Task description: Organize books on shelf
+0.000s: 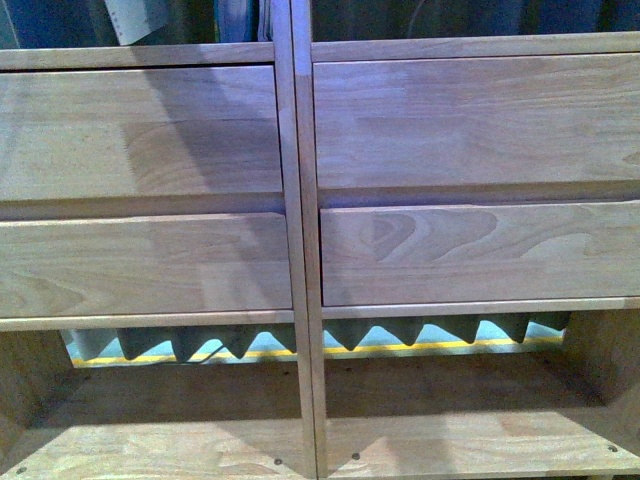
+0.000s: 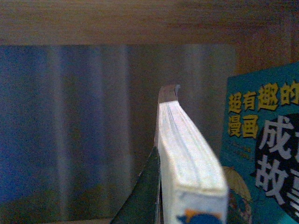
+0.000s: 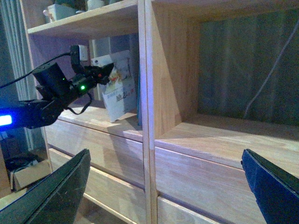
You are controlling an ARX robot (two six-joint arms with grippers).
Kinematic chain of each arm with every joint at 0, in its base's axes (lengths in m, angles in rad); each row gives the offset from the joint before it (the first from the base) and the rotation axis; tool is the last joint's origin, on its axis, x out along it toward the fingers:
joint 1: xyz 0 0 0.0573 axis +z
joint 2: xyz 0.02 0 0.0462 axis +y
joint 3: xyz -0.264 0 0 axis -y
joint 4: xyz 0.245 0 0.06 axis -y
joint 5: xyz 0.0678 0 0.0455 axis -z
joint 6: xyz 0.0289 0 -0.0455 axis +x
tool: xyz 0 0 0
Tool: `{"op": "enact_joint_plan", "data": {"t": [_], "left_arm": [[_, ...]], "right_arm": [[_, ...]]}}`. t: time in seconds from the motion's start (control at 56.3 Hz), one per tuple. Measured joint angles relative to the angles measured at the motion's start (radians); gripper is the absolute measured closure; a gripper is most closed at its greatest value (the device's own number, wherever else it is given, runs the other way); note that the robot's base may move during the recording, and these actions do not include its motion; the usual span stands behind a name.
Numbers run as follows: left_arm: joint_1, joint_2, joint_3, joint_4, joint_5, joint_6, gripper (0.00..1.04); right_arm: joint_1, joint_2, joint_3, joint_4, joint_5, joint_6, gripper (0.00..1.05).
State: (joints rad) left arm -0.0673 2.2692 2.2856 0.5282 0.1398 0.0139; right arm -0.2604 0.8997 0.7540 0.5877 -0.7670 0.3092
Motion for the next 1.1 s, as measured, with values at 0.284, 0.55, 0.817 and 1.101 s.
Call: {"op": "enact_joint_plan", "data": {"t": [0.284,0.55,0.817,1.101], "left_arm": [[-0.051,0.13,0.229,-0.126,-0.011,0.016,0.98],[-0.058,0.27,0.48,-0.298,-0.043,0.051,0.66],[-0.076,0.217,0.243,-0.188,-0.036,0.062,0.22],[-0.066,0.11,-0.033,-0.069,0.003,0.088,0.07]], "right_arm": [[0.0,0.0,0.0,0.0,0.0,0.0,0.07],[0.0,0.0,0.0,0.0,0.0,-0.001,0.07],[0.0,0.0,0.0,0.0,0.0,-0.004,0.07],[0.0,0.0,0.0,0.0,0.0,-0.005,0.07]]}}
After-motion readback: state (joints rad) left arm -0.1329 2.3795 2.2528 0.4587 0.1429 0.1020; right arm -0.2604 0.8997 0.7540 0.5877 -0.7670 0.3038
